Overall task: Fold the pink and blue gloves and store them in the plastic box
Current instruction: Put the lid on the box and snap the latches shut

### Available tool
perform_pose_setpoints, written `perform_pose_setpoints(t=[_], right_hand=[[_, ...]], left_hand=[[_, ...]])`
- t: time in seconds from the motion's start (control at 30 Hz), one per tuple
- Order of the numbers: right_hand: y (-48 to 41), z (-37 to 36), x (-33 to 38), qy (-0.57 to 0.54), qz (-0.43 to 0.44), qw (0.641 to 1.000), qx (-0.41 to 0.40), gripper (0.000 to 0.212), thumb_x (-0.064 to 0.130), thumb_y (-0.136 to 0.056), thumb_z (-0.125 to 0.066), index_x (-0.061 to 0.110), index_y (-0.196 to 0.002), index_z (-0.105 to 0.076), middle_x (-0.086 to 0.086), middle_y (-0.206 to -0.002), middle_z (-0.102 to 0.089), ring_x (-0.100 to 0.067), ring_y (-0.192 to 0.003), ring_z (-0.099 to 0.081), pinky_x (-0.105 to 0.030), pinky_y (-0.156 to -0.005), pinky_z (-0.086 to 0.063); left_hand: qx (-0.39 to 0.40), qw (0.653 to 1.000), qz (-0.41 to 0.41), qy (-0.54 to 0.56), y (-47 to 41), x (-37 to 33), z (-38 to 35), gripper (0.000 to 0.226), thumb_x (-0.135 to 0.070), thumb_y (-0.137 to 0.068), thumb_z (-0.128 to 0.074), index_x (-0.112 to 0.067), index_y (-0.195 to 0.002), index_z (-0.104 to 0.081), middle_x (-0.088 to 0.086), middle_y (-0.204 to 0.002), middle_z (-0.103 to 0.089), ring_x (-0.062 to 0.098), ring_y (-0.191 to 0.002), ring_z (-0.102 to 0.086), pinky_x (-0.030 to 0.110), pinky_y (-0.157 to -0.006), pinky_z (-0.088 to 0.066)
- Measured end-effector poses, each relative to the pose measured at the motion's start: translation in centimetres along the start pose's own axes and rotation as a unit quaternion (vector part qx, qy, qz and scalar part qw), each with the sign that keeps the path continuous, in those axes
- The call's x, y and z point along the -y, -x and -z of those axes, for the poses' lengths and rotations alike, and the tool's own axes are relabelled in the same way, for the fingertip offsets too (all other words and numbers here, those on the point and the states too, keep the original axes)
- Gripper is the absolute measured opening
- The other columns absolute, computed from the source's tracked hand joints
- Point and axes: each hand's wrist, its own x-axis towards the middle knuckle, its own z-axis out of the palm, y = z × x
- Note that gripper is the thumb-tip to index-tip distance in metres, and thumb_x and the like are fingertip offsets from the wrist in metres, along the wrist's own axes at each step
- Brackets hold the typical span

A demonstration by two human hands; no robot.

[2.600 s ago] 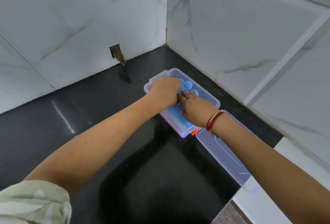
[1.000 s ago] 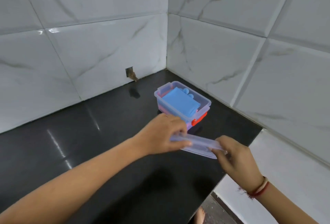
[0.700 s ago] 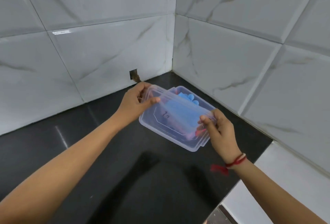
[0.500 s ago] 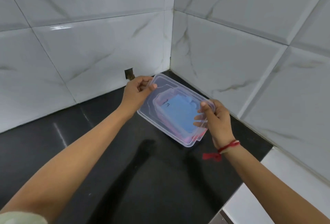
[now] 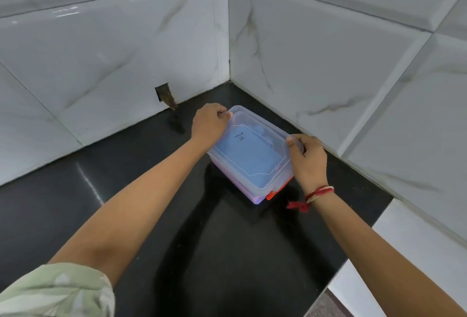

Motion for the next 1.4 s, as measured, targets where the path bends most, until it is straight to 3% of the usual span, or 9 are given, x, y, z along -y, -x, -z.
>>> perform_pose_setpoints(t=[0.27, 0.43, 0.73, 0.83, 0.93, 1.0, 1.13, 1.27, 1.4], right_hand=[[-0.2, -0.1, -1.2, 0.047, -0.006, 0.999, 0.008, 0.024, 0.022, -0.094, -0.049, 0.009, -0.108, -0.064, -0.008, -0.111, -0.054, -0.019, -0.101, -0.051, -0.025, -0.084, -0.04], [-0.8, -0.4, -1.6, 0.012, -0.045, 0.996, 0.076, 0.027, 0.026, -0.096, -0.043, 0.014, -0.111, -0.061, -0.009, -0.111, -0.061, -0.023, -0.101, -0.058, -0.04, -0.089, -0.051], [-0.6, -0.2, -1.2, -0.045, -0.064, 0.99, 0.121, 0.027, 0.022, -0.099, -0.037, 0.013, -0.115, -0.056, -0.008, -0.108, -0.059, -0.021, -0.093, -0.058, -0.026, -0.074, -0.048], [-0.5, 0.1, -0.7, 0.139, -0.005, 0.986, 0.091, 0.032, 0.026, -0.097, -0.036, 0.025, -0.124, -0.053, -0.009, -0.121, -0.05, -0.027, -0.11, -0.05, -0.04, -0.091, -0.043], [-0.3, 0.0, 0.5, 0.215, 0.022, 0.973, 0.076, 0.037, 0.022, -0.097, -0.036, 0.03, -0.13, -0.049, -0.007, -0.129, -0.044, -0.028, -0.118, -0.043, -0.046, -0.099, -0.036], [-0.3, -0.3, 0.5, 0.183, 0.003, 0.979, 0.09, 0.037, 0.02, -0.097, -0.035, 0.029, -0.13, -0.049, -0.009, -0.131, -0.044, -0.029, -0.119, -0.043, -0.047, -0.102, -0.036], [-0.2, -0.4, 0.1, 0.088, -0.046, 0.99, 0.1, 0.033, 0.022, -0.098, -0.034, 0.021, -0.127, -0.051, -0.013, -0.128, -0.049, -0.03, -0.114, -0.051, -0.044, -0.098, -0.045], [0.1, -0.2, 0.2, 0.041, -0.063, 0.992, 0.102, 0.033, 0.02, -0.099, -0.035, 0.015, -0.128, -0.048, -0.011, -0.128, -0.052, -0.026, -0.113, -0.054, -0.028, -0.085, -0.044], [0.2, -0.2, 0.3, 0.007, -0.067, 0.993, 0.098, 0.032, 0.02, -0.1, -0.034, 0.014, -0.128, -0.048, -0.01, -0.126, -0.054, -0.023, -0.11, -0.054, -0.023, -0.081, -0.045]], left_hand=[[0.016, 0.999, -0.01, -0.035, -0.4, -0.4, -0.8, 0.022, -0.027, -0.094, -0.055, -0.009, -0.099, -0.069, 0.007, -0.095, -0.07, 0.008, -0.077, -0.056, 0.017, -0.068, -0.038], [0.046, 0.999, 0.021, -0.017, -0.9, -0.3, -0.7, 0.02, -0.025, -0.092, -0.057, -0.01, -0.093, -0.07, 0.005, -0.089, -0.069, 0.01, -0.075, -0.058, 0.018, -0.065, -0.04], [0.076, 0.995, 0.063, -0.024, -0.5, -0.5, -0.6, 0.024, -0.038, -0.092, -0.055, -0.019, -0.103, -0.061, -0.005, -0.094, -0.058, 0.009, -0.085, -0.054, 0.025, -0.077, -0.045], [0.104, 0.978, 0.179, 0.027, -0.4, -0.3, 0.1, 0.052, -0.053, -0.082, -0.062, -0.013, -0.116, -0.056, 0.005, -0.109, -0.06, 0.017, -0.096, -0.056, 0.031, -0.086, -0.047], [0.146, 0.909, 0.352, 0.168, 0.4, -0.4, 1.1, 0.093, -0.067, -0.062, -0.073, -0.012, -0.13, -0.043, 0.011, -0.121, -0.057, 0.026, -0.103, -0.058, 0.037, -0.081, -0.053], [0.175, 0.884, 0.389, 0.19, 0.4, -0.2, 1.2, 0.086, -0.07, -0.059, -0.072, -0.012, -0.119, -0.049, 0.01, -0.109, -0.062, 0.023, -0.092, -0.063, 0.034, -0.071, -0.056], [0.201, 0.869, 0.392, 0.224, 0.4, -0.2, 1.1, 0.064, -0.065, -0.066, -0.07, -0.015, -0.104, -0.059, 0.008, -0.099, -0.067, 0.019, -0.089, -0.067, 0.034, -0.086, -0.055], [0.168, 0.853, 0.404, 0.285, 0.3, -0.2, 1.0, 0.077, -0.057, -0.061, -0.079, -0.017, -0.12, -0.051, 0.009, -0.115, -0.06, 0.026, -0.099, -0.062, 0.041, -0.088, -0.053], [0.083, 0.896, 0.36, 0.246, 0.4, -0.6, 0.6, 0.075, -0.049, -0.07, -0.077, -0.015, -0.129, -0.046, 0.005, -0.118, -0.054, 0.024, -0.113, -0.053, 0.032, -0.086, -0.046]])
